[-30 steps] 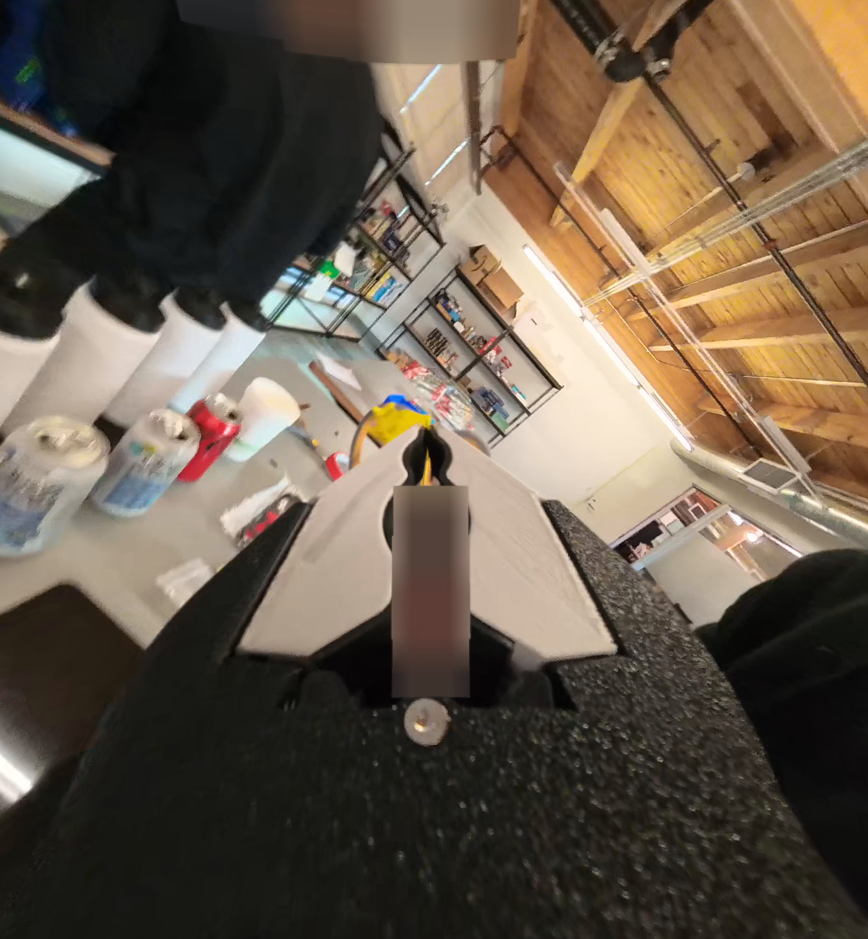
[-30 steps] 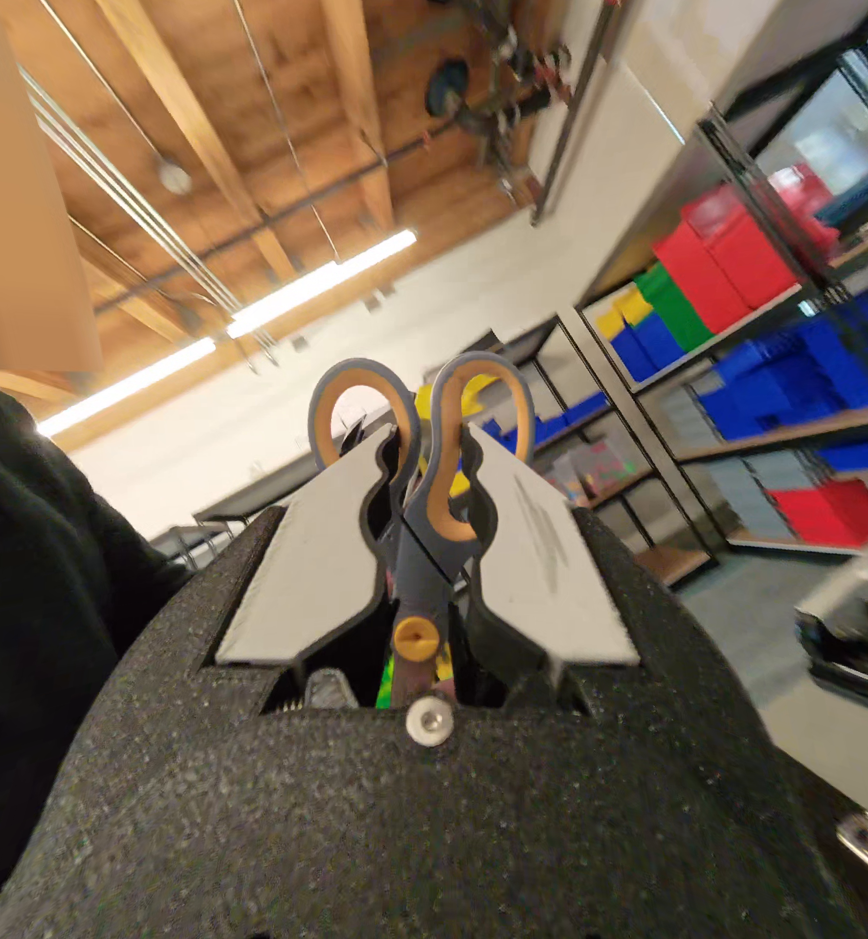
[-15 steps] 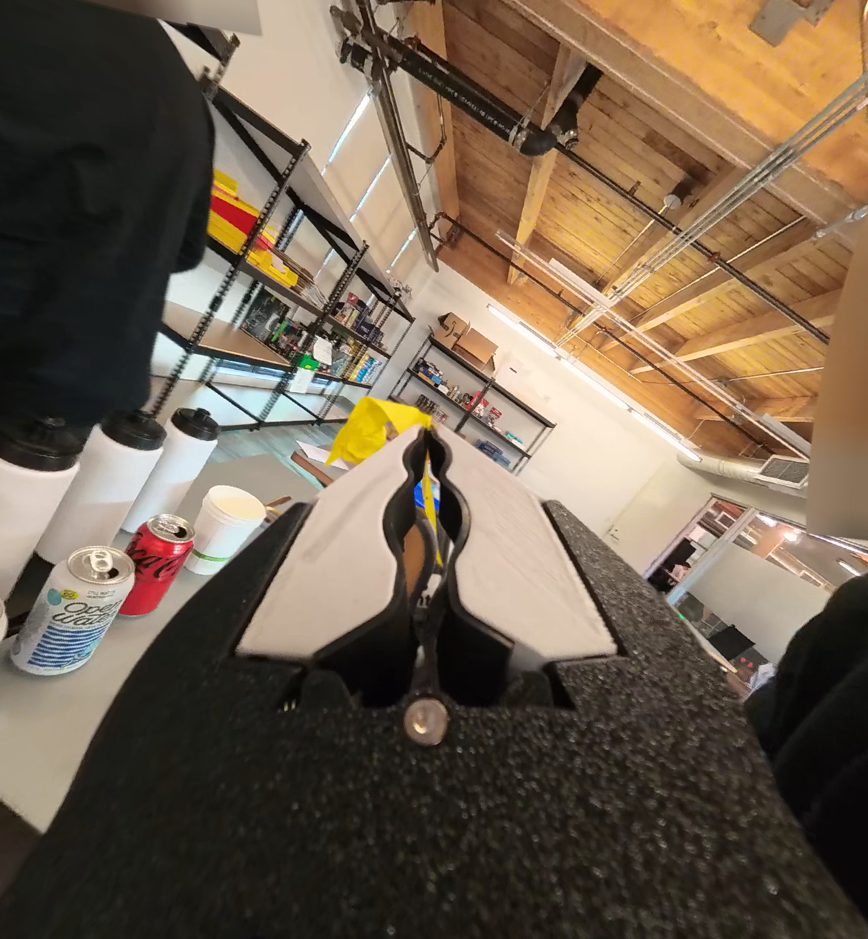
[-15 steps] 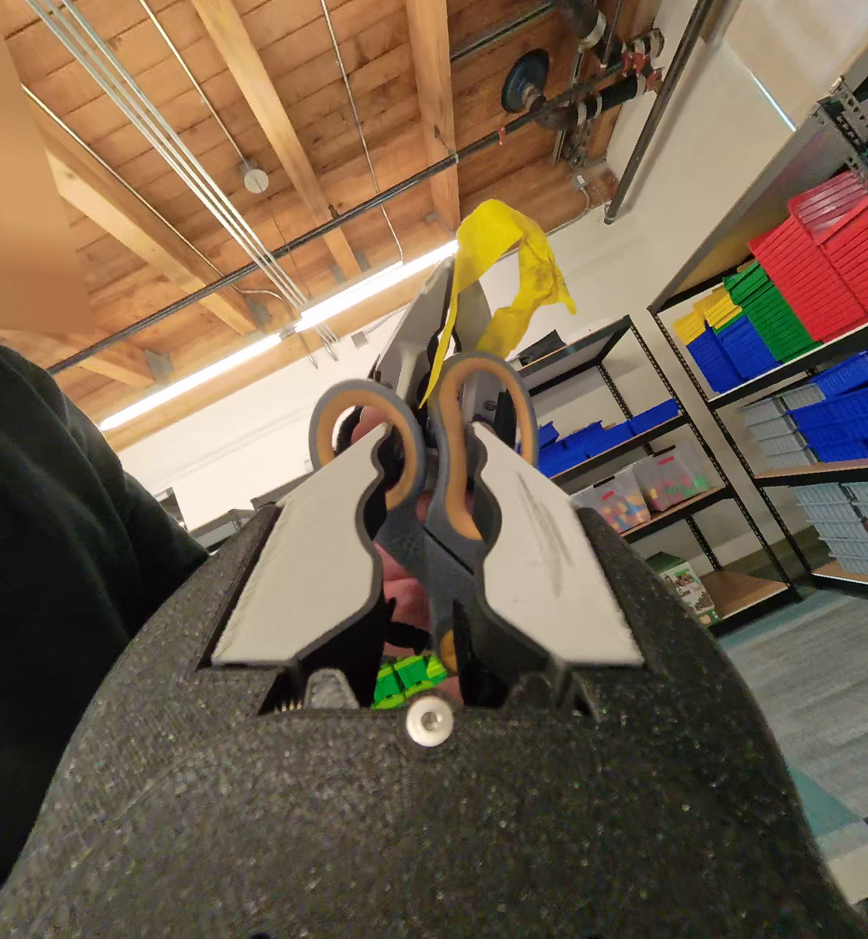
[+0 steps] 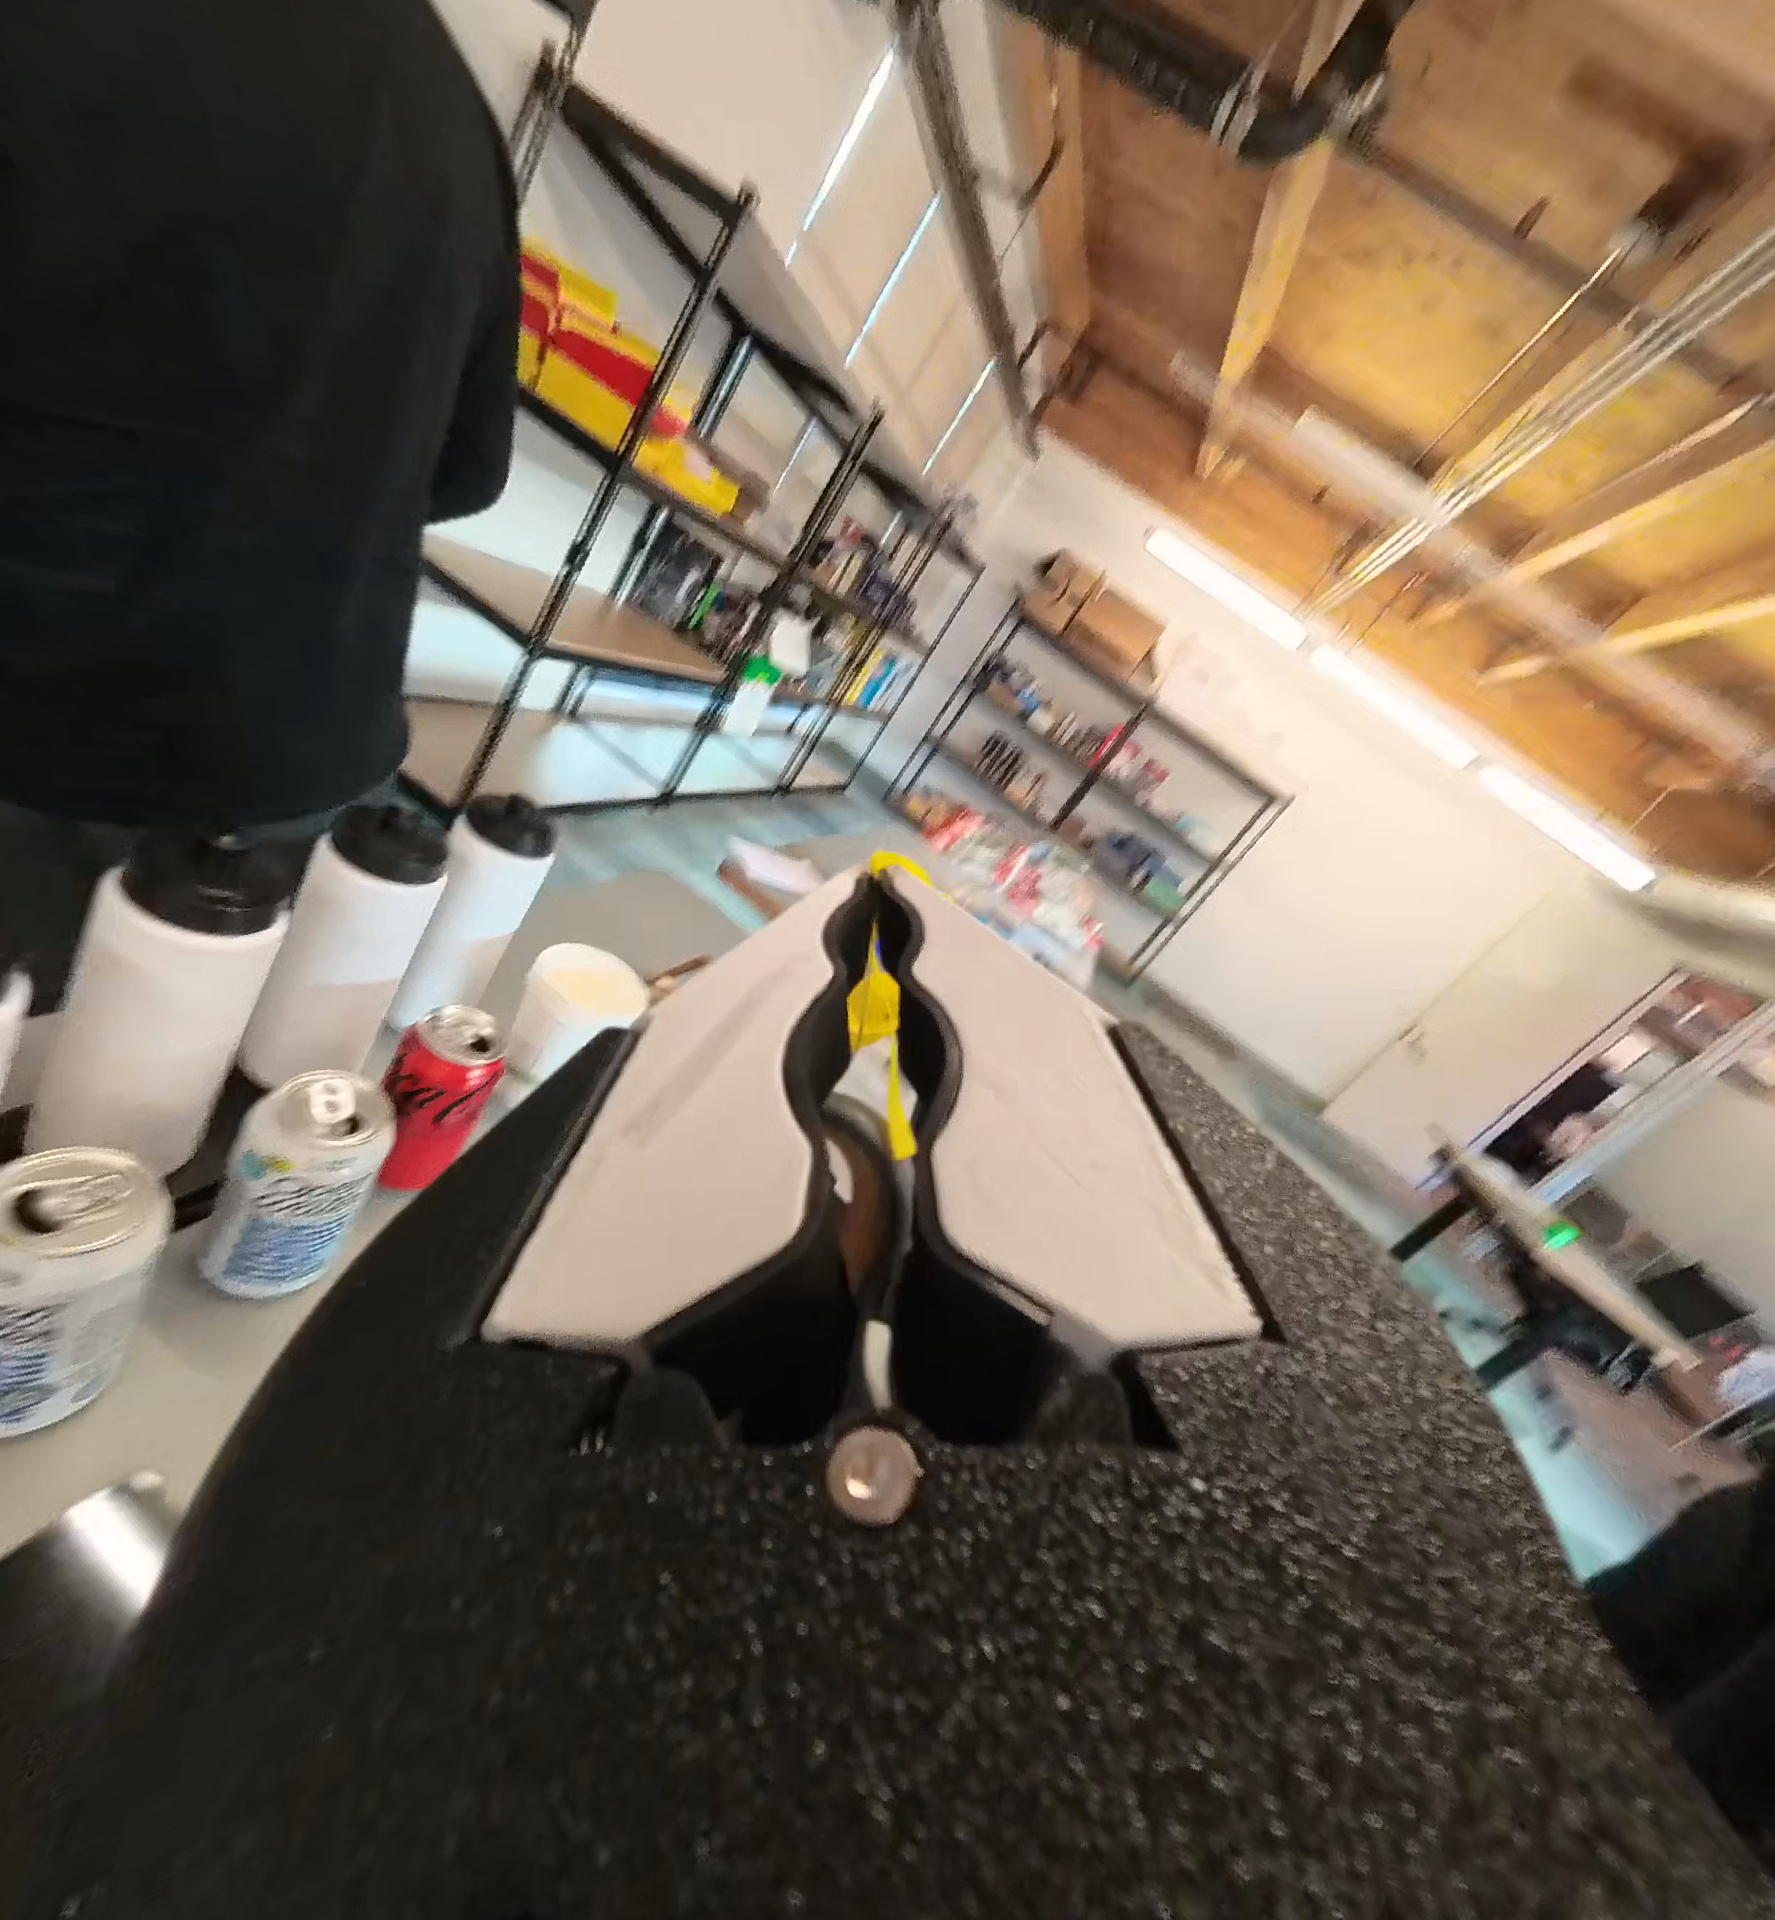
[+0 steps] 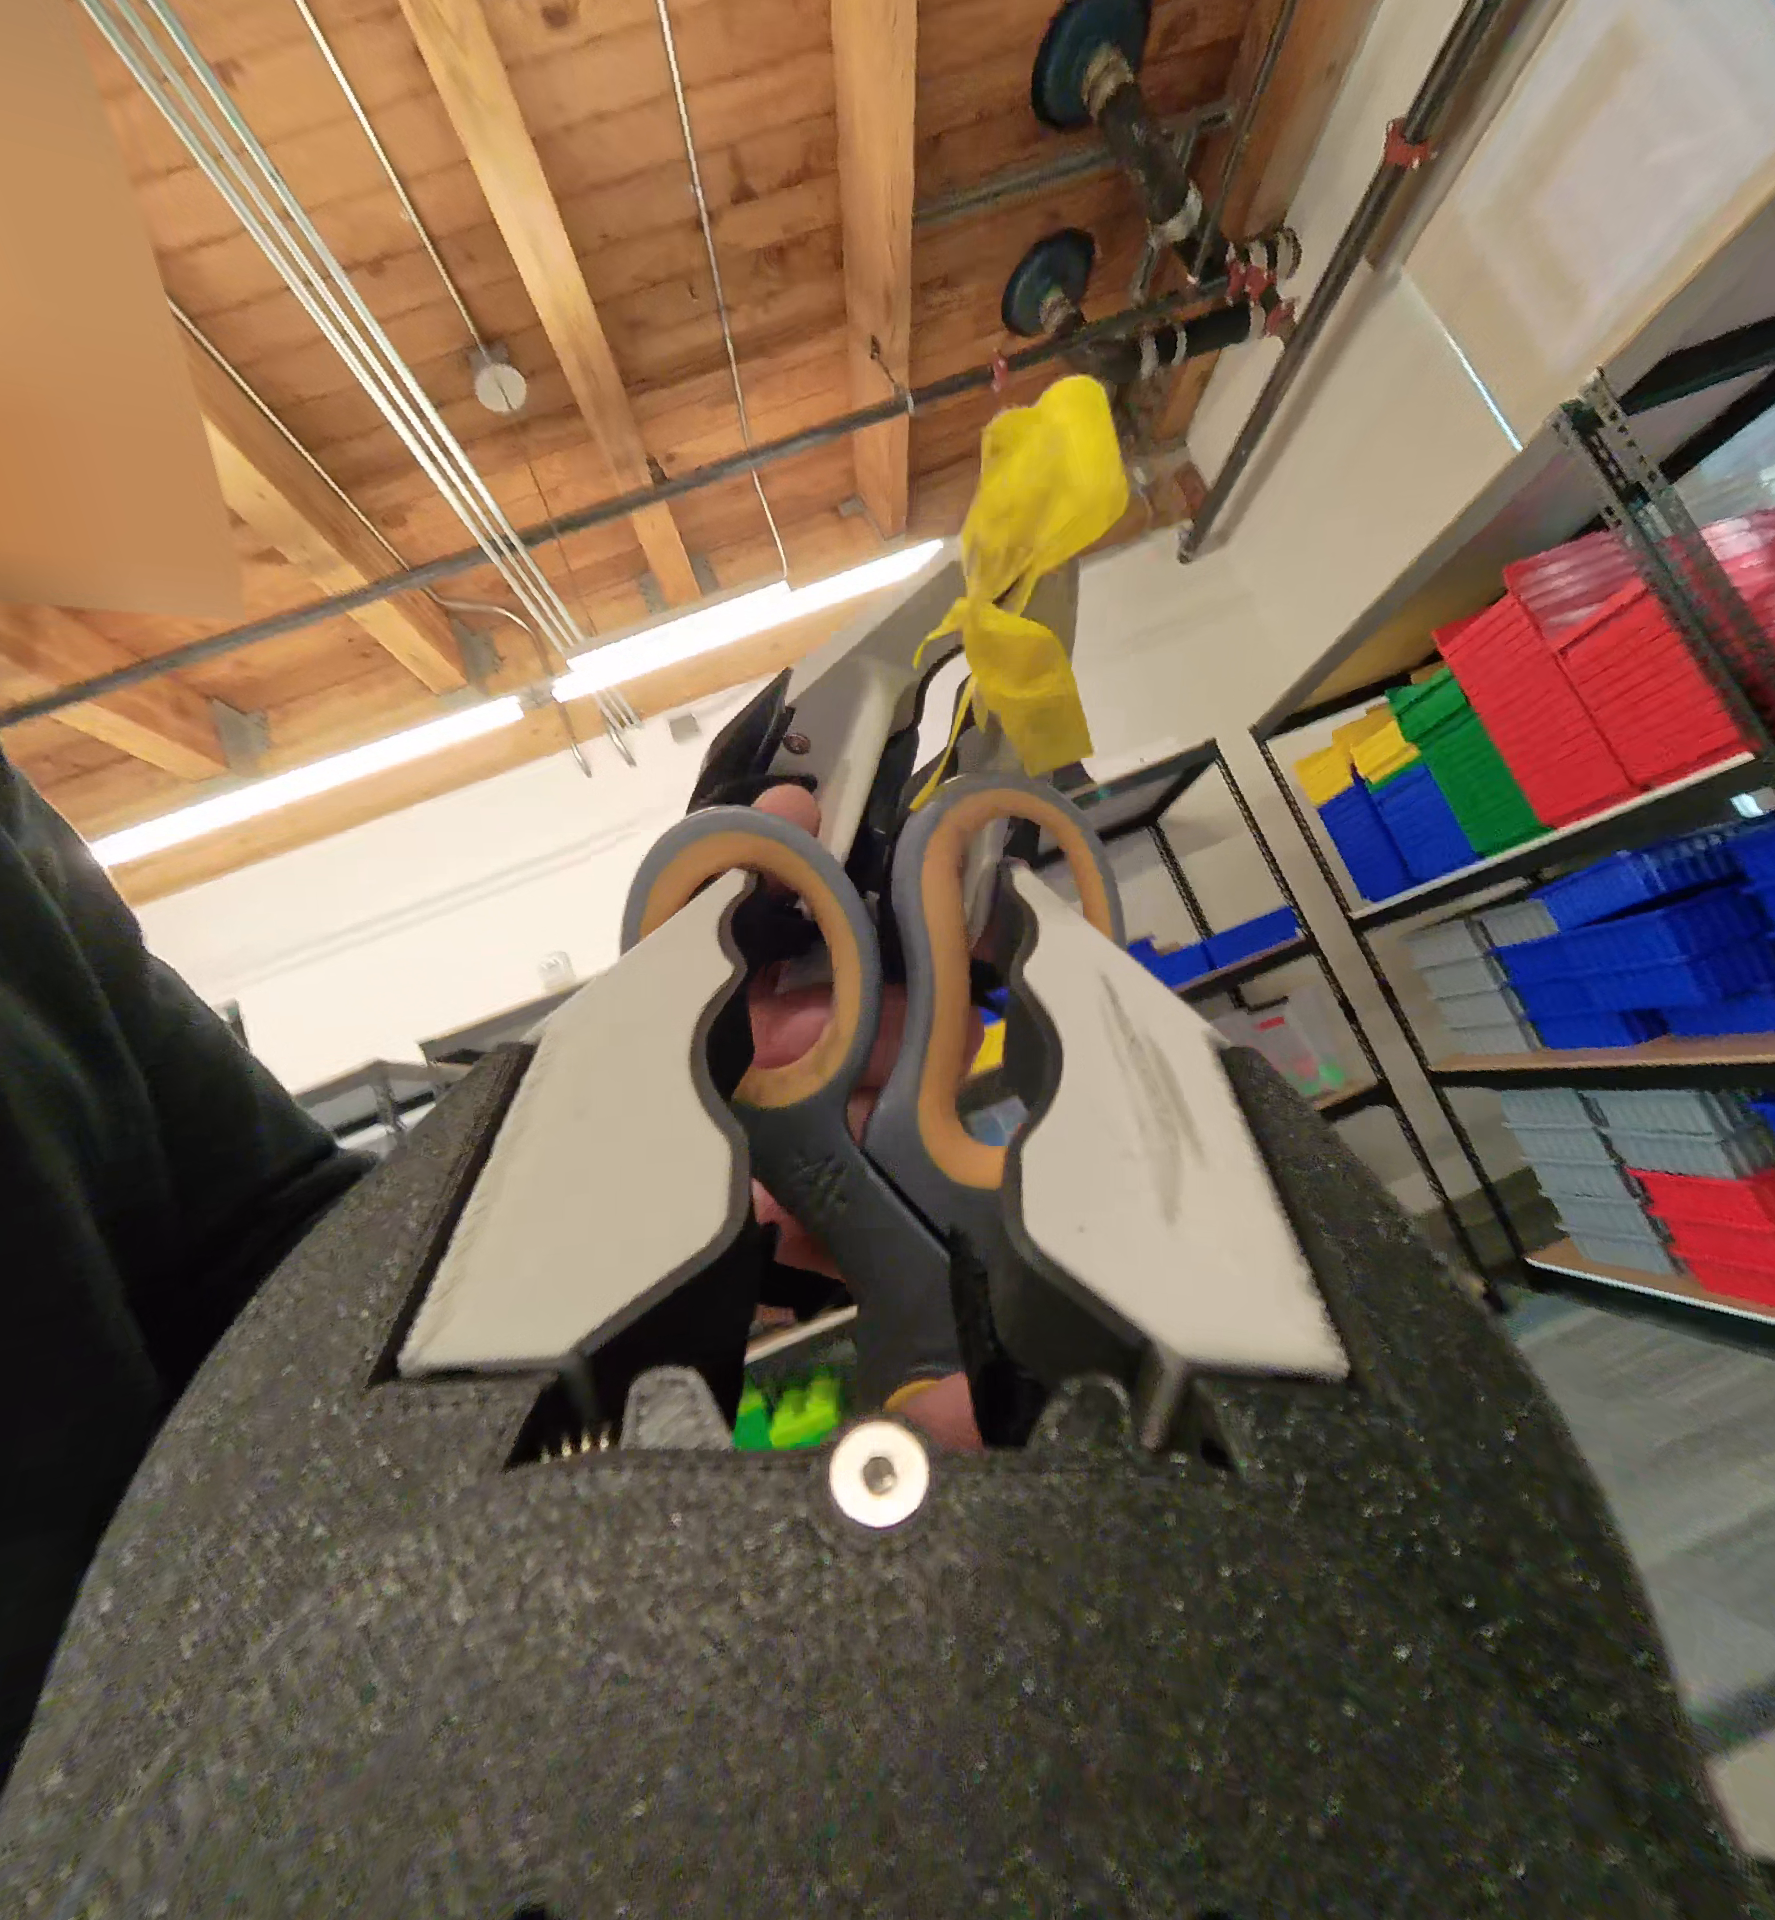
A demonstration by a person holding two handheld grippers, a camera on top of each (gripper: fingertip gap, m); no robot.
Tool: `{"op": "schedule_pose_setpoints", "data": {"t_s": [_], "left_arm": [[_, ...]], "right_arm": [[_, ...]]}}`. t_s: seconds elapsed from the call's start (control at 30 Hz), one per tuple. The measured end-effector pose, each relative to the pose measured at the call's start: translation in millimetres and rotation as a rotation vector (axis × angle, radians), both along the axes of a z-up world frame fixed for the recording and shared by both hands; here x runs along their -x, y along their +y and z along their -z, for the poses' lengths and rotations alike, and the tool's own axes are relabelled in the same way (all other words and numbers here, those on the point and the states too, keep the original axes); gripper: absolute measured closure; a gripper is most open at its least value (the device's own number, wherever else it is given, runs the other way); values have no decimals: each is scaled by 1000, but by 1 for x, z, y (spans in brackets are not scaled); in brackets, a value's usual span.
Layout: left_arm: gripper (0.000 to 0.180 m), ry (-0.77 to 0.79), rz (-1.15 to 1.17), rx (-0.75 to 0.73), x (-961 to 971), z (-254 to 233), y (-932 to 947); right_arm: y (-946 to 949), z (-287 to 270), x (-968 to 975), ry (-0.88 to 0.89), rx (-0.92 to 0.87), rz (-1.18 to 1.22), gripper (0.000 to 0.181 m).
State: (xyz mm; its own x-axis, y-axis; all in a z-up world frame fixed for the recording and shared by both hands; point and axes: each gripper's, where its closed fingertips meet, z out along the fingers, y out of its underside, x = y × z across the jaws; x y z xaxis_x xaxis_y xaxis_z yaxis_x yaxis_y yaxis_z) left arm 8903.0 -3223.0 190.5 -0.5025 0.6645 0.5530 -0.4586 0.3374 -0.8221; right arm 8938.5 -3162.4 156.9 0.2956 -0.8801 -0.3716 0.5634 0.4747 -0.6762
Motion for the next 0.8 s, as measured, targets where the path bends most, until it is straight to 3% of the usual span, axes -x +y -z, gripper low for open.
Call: {"op": "schedule_pose_setpoints", "data": {"t_s": [0.13, 0.2, 0.33, 0.63, 0.8], "left_arm": [[180, -220, 18, 6, 19, -7, -2], [180, -267, 52, 8, 24, -17, 0], [180, -335, 116, -7, 17, -40, 1], [180, -623, 168, -56, -10, -27, 6], [180, -618, 169, -104, -16, -5, 12]], "right_arm": [[-5, -13, 13, -163, -60, -79, 139], [-12, -18, 22, -261, -107, -114, 147], [-20, -30, 41, -398, -139, -135, 146], [-61, -49, 75, -497, -182, -15, 135], [-79, -78, 96, -539, -141, 71, 133]]}}
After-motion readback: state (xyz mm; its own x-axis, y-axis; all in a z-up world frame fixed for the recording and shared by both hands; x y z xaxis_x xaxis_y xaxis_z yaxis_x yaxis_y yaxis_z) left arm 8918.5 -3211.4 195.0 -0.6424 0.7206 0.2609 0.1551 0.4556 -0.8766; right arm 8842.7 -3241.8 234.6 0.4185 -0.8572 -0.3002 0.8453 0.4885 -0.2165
